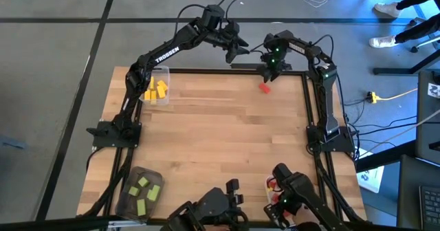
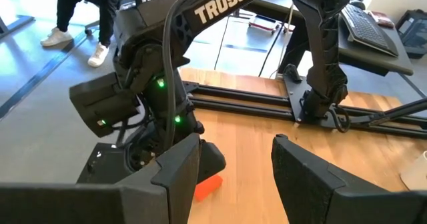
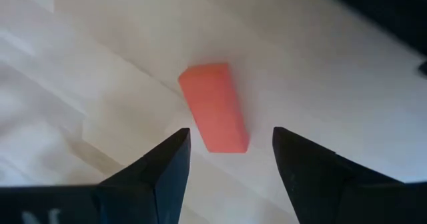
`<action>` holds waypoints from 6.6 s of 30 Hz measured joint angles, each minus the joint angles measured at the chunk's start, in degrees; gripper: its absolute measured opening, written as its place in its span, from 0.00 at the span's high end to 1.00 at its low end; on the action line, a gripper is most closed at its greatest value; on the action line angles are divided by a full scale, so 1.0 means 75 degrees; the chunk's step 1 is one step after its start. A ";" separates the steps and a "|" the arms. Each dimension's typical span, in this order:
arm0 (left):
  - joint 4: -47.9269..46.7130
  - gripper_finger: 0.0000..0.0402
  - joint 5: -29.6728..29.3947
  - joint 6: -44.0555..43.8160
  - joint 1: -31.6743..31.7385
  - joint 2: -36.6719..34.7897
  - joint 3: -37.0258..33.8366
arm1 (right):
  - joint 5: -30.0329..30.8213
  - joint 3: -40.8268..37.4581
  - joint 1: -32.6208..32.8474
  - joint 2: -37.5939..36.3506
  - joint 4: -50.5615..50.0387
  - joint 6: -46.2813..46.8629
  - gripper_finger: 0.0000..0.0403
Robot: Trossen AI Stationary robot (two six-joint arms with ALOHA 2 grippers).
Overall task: Sort & place blocks by color
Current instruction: Put the orange block into the white bin
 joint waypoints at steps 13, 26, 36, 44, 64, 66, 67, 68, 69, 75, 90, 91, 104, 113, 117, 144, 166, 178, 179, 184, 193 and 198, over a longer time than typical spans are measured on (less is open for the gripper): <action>-0.0006 0.56 0.0000 0.0003 0.0000 0.0000 0.0003 | -0.0406 -0.0725 0.0000 0.0000 0.0477 -0.0217 0.47; -0.0011 0.56 0.0032 0.0003 0.0000 0.0000 0.0003 | -0.1962 -0.0755 0.0017 0.0267 0.0543 -0.1208 0.47; -0.0041 0.56 0.0032 0.0003 0.0000 0.0000 0.0003 | -0.1561 -0.0111 0.0102 0.0274 -0.0141 -0.1684 0.47; -0.1292 0.56 -0.0088 0.1385 0.0057 -0.0197 0.0006 | 0.0525 0.0817 0.0005 -0.0295 -0.0587 -0.1230 0.47; -0.1908 0.56 -0.1589 0.5618 -0.0552 0.0075 -0.0003 | 0.0620 0.1037 -0.0256 -0.4633 -0.0128 -0.0799 0.47; -0.1344 0.56 -0.1675 0.5626 -0.0735 0.0317 0.0006 | 0.0620 0.1037 -0.0256 -0.4999 -0.0105 -0.0783 0.47; -0.1156 0.56 -0.1674 0.5635 -0.0815 0.0438 0.0003 | 0.0620 0.1037 -0.0256 -0.5163 -0.0089 -0.0729 0.47; -0.0842 0.56 -0.1687 0.5674 -0.0897 0.0561 0.0003 | 0.0620 0.1035 -0.0256 -0.5325 -0.0092 -0.0629 0.47; -0.0633 0.56 -0.1692 0.5761 -0.0970 0.0665 0.0003 | 0.0620 0.1035 -0.0256 -0.5473 -0.0089 -0.0594 0.47; -0.0073 0.56 -0.2026 0.5803 -0.1232 0.1168 -0.0003 | 0.0620 0.1037 -0.0256 -0.6123 -0.0096 -0.0400 0.47; 0.0112 0.56 -0.1681 0.5335 -0.1317 0.2020 -0.0003 | 0.0288 0.1034 -0.0254 -0.6263 -0.0186 -0.0003 0.47; 0.0181 0.56 -0.1733 0.5292 -0.1319 0.2116 -0.0003 | 0.0288 0.1034 -0.0254 -0.6263 -0.0210 -0.0003 0.47; 0.2020 0.56 -0.2021 0.4504 -0.1528 0.2480 -0.0003 | 0.0273 0.1034 -0.0254 -0.6263 -0.0246 0.0190 0.47; 0.1918 0.57 -0.2038 0.3568 -0.1419 0.2471 0.0000 | 0.0273 0.1034 -0.0254 -0.6260 -0.0403 0.0362 0.47; 0.1625 0.57 -0.1581 0.2739 -0.1295 0.2237 -0.0006 | 0.0115 0.0905 -0.0254 -0.6257 -0.0431 0.0337 0.47; -0.1291 0.58 -0.1830 0.2393 -0.0299 -0.1161 0.0003 | 0.2517 -0.0417 0.1803 -0.3452 0.0823 0.1832 0.47; -0.1554 0.58 -0.2034 0.2343 -0.0289 -0.1300 -0.0003 | 0.2270 -0.0414 0.1902 -0.0649 0.0755 0.0586 0.47; -0.1553 0.58 -0.2034 0.2343 -0.0283 -0.1300 -0.0003 | 0.2395 -0.0412 0.2044 0.0094 0.0781 0.0554 0.47; -0.1551 0.58 -0.2034 0.2343 -0.0283 -0.1300 -0.0003 | 0.2502 -0.0425 0.2043 0.0102 0.0765 0.0552 0.47; -0.1550 0.58 -0.2034 0.2343 -0.0283 -0.1300 -0.0003 | 0.2555 -0.0408 0.2043 0.0067 0.0774 0.0536 0.47; -0.1550 0.58 -0.2034 0.2343 -0.0283 -0.1300 -0.0003 | 0.2680 -0.0408 0.2043 0.0067 0.1095 0.0530 0.47; -0.1550 0.58 -0.2034 0.2343 -0.0283 -0.1300 -0.0003 | 0.3064 -0.0408 0.2043 0.0093 0.1106 0.0533 0.54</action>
